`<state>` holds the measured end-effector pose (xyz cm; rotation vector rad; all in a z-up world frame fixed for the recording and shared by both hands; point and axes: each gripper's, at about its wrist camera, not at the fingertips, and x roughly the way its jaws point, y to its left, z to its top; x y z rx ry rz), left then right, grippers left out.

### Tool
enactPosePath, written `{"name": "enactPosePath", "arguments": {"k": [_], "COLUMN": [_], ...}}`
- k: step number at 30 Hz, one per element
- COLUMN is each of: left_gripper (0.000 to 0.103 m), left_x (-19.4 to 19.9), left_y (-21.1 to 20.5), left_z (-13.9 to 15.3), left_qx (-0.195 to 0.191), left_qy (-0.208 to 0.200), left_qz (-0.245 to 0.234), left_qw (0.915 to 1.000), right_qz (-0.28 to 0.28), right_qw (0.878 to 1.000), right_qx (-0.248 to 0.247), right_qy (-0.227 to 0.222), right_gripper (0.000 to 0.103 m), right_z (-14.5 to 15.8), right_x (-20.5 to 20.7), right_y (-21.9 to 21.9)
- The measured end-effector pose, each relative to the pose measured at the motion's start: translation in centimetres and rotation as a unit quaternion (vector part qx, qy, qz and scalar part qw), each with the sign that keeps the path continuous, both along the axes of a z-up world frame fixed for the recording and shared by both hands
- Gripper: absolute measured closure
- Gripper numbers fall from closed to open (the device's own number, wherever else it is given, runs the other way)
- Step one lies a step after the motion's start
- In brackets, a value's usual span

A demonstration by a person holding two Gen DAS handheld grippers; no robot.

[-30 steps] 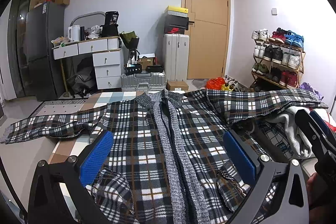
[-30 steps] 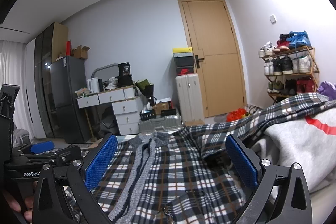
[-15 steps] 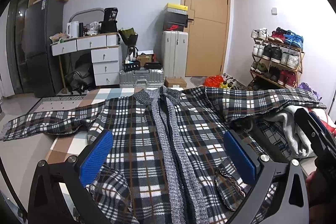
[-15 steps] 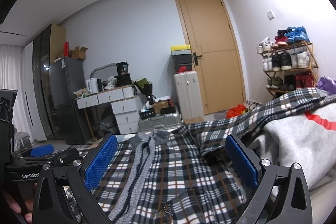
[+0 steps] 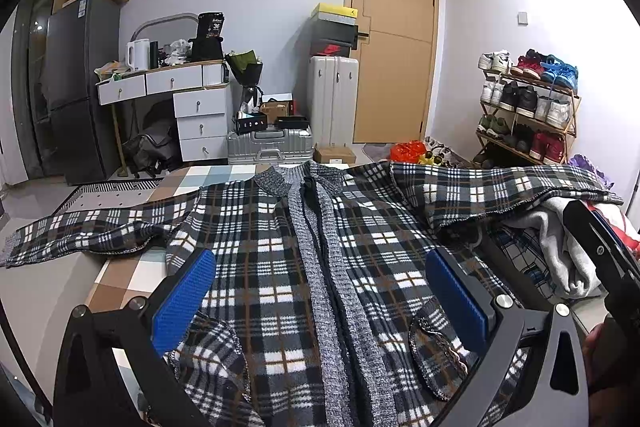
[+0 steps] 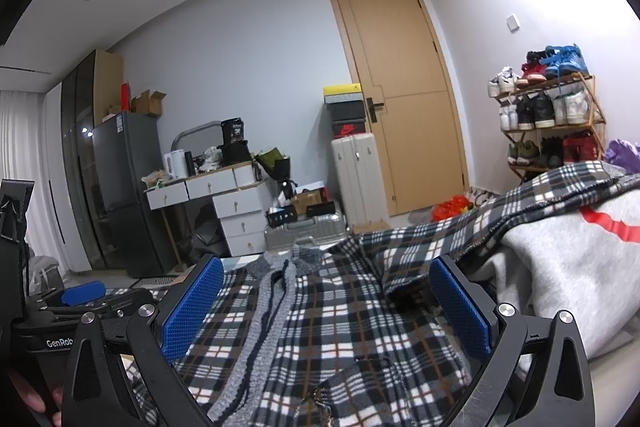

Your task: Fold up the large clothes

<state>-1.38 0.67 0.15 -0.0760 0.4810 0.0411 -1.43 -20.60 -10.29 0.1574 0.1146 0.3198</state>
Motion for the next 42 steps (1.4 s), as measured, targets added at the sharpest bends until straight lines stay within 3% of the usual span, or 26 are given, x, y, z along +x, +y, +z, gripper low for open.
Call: {"name": "enactPosePath", "arguments": {"k": [31, 37, 42], "left_gripper": [0.001, 0.001, 0.001], "left_x": [0.1, 0.3, 0.6], "left_y": [0.0, 0.3, 0.0], "left_z": [-0.7, -0.8, -1.3], "left_qx": [0.001, -0.003, 0.001], "left_qy": [0.008, 0.02, 0.038], "left_qz": [0.0, -0.003, -0.015], "left_qw": [1.0, 0.9998, 0.9992], "right_qz": [-0.004, -0.039, -0.054], "right_qw": [1.0, 0.996, 0.985], "right_qx": [0.021, 0.066, 0.107], "right_qy": [0.019, 0.036, 0.128], "right_gripper": [0.0, 0.0, 0.0], "right_z": [-0.3, 0.2, 0.8], "right_x": [0.7, 1.9, 5.1], "right_y": [-0.9, -5.2, -12.5]}}
